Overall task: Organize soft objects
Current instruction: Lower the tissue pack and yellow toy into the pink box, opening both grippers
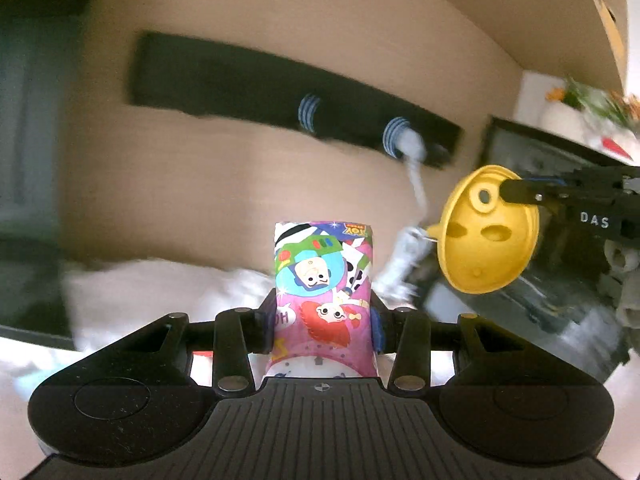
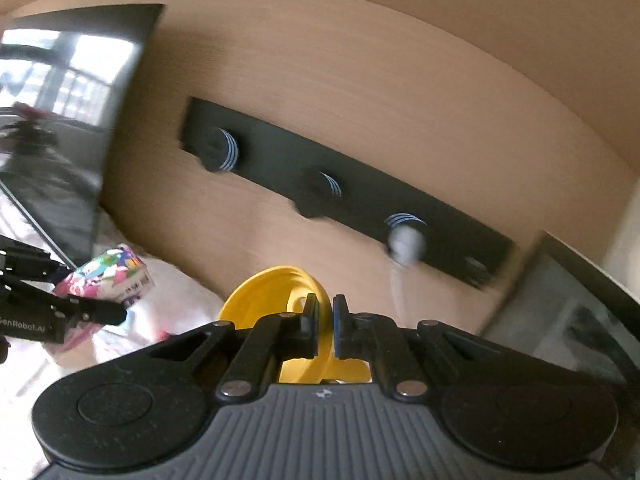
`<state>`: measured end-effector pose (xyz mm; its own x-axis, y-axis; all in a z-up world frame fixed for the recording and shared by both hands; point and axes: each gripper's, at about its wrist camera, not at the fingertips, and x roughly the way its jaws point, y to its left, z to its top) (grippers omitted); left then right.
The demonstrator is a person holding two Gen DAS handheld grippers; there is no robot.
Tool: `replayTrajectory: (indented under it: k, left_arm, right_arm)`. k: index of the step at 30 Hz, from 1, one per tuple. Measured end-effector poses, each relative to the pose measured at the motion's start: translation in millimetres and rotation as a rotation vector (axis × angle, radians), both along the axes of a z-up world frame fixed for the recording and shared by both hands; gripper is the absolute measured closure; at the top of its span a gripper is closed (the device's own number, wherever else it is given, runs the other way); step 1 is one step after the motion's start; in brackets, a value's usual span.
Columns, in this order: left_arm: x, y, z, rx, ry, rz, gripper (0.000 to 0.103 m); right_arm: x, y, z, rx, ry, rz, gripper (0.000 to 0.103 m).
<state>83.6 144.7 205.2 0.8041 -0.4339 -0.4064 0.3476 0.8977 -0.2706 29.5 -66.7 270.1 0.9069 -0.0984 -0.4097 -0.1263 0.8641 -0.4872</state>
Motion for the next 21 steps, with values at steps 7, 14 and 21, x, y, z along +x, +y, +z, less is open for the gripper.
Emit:
replayTrajectory:
  k: [7, 14, 21]
  left_arm:
    - [30.6, -61.7, -35.4, -0.05, 0.119, -0.05, 0.056]
    - [88.7, -102.4, -88.3, -0.157, 0.321, -0.074, 0.051]
    - [99.6, -127.5, -124.3, -0.018, 0.36, -0.068, 0.049]
  right_arm:
    - [-2.9, -55.7, -21.9, 0.043, 0.0, -0.074, 0.096]
    - [14.7, -82.7, -82.9, 0.034, 0.109, -0.14, 0.096]
    - [24.7, -88.6, -123.7, -0.005, 0.104, -0.164, 0.096]
